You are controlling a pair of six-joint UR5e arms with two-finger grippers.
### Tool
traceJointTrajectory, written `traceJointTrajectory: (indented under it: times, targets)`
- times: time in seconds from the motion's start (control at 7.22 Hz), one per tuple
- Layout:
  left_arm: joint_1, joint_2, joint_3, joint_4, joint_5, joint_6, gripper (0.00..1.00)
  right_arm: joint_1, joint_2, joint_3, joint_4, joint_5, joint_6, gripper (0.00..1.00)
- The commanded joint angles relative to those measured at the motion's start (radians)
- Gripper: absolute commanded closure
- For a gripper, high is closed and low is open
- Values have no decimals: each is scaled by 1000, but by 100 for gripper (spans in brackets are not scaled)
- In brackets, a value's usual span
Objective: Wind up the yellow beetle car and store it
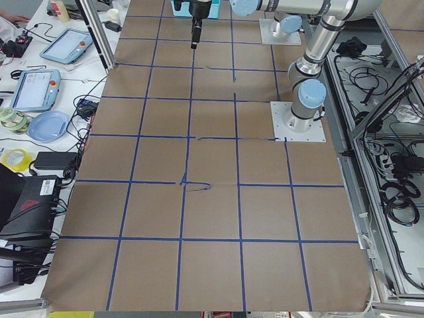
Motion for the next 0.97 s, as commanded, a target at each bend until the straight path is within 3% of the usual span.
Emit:
traceJointTrajectory:
  times: [0.0, 0.83]
  targets:
    - [0, -1, 3, 1, -3, 0, 0, 0, 1, 5, -22, -2, 22, 0]
    - [-2, -1, 1, 1, -3, 0, 0, 0, 6, 15, -25, 10, 21, 0]
